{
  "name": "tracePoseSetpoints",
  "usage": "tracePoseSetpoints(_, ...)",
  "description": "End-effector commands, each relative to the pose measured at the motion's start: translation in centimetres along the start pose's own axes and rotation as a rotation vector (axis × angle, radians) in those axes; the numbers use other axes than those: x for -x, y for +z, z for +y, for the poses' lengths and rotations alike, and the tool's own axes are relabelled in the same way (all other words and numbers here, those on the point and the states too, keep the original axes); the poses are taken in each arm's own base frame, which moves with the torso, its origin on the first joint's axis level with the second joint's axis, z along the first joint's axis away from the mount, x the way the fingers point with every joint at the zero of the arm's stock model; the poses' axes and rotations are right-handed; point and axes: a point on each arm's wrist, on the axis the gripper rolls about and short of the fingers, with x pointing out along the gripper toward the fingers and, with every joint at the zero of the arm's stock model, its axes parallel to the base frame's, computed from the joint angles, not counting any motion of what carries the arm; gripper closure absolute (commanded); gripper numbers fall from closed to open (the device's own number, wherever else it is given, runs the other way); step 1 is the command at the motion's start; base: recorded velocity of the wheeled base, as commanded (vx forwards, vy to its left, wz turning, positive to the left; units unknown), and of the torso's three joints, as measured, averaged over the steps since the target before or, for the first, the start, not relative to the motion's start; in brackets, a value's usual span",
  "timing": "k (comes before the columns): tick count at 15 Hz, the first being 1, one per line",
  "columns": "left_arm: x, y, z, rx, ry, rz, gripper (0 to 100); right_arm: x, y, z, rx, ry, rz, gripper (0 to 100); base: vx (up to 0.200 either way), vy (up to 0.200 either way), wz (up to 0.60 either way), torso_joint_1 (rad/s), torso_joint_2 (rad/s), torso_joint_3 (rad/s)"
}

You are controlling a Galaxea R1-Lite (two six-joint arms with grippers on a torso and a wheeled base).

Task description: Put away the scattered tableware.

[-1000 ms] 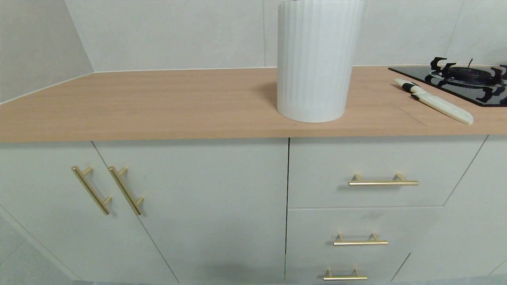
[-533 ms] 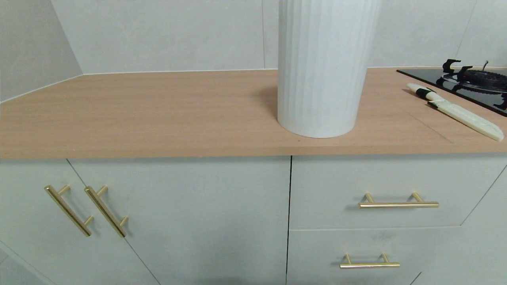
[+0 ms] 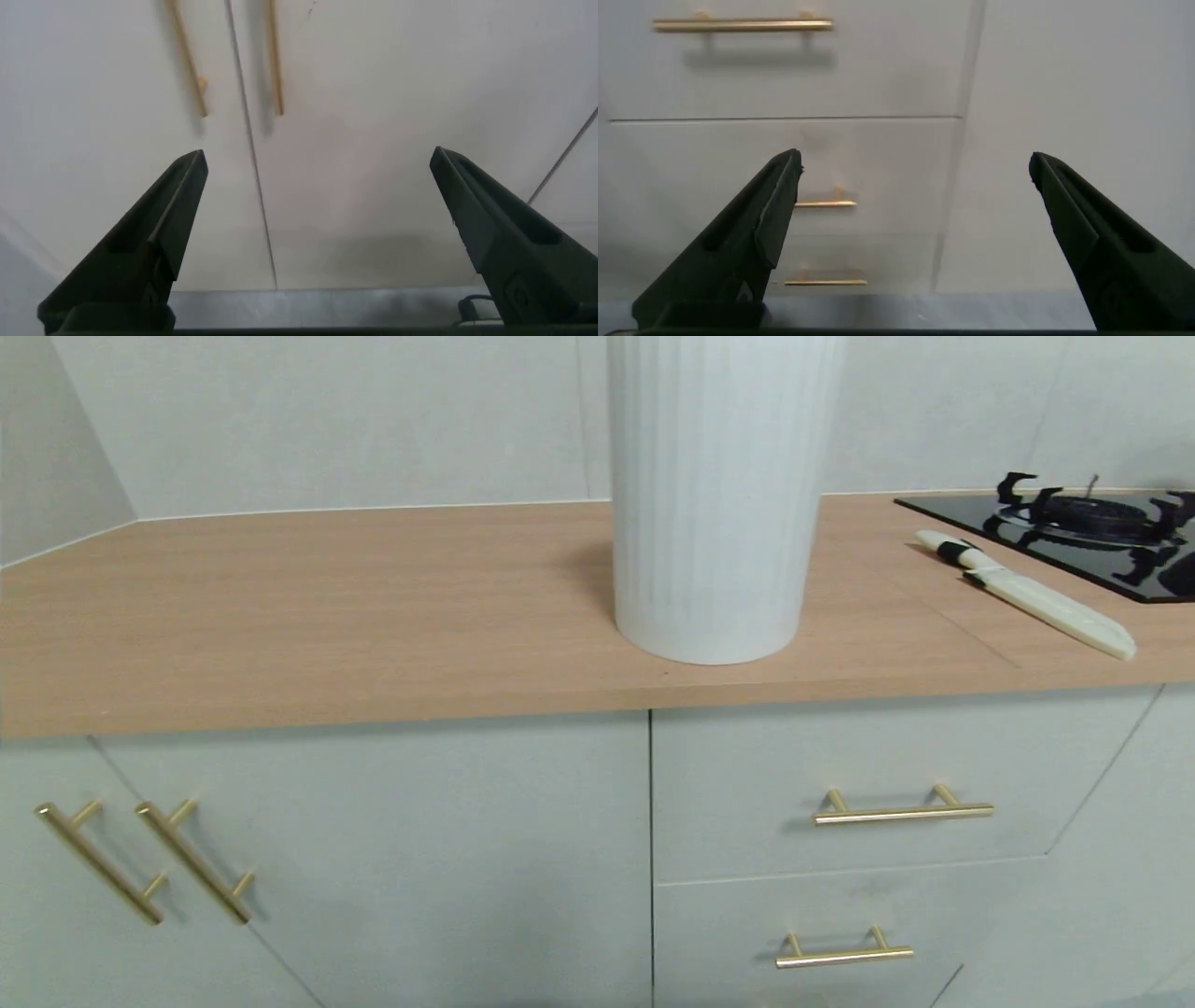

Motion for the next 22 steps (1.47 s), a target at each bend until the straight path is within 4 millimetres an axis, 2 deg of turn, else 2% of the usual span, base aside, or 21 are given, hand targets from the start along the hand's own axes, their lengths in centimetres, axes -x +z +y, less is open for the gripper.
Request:
tracePoseSetpoints(1, 0.0, 0.0, 0.0, 0.0, 0.0, 0.001, 0, -0.01, 0.01, 0.0, 0.0, 0.001, 0.001, 0, 0.0, 0.0, 0.0, 0.0, 0.0, 0.0)
tracePoseSetpoints(10, 0.0, 0.0, 0.0, 0.0, 0.002, 0.001, 0, -0.01, 0.01, 0.0, 0.0, 0.001, 0.001, 0, 0.0, 0.0, 0.0, 0.0, 0.0, 0.0)
tracePoseSetpoints(16, 0.0, 0.0, 0.0, 0.0, 0.0, 0.001, 0, -0.01, 0.01, 0.0, 0.0, 0.001, 0.001, 0, 0.0, -0.2, 0.0, 0.005, 0.0, 0.007)
tracePoseSetpoints(22, 0.0, 0.0, 0.0, 0.006, 0.003, 0.001, 0, -0.01, 0.01, 0.0, 0.0, 0.001, 0.001, 0, 0.0, 0.0, 0.0, 0.0, 0.0, 0.0)
